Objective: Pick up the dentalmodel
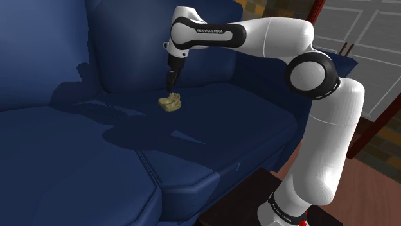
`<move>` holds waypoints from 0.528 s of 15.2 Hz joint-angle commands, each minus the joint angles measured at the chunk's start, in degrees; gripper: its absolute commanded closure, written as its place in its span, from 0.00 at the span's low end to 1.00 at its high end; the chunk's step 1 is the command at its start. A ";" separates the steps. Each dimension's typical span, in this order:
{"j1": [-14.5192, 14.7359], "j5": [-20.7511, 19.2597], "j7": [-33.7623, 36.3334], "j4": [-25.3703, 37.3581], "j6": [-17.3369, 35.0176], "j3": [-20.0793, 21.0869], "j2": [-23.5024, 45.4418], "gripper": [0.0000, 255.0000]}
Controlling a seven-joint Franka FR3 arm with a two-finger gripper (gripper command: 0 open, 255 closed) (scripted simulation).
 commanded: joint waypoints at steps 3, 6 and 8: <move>-0.05 0.02 -0.33 -2.49 2.92 0.01 0.33 0.00; -0.06 0.02 -0.35 -4.37 4.87 0.00 0.41 0.00; -0.10 0.02 -0.41 -4.23 4.85 -0.02 0.53 1.00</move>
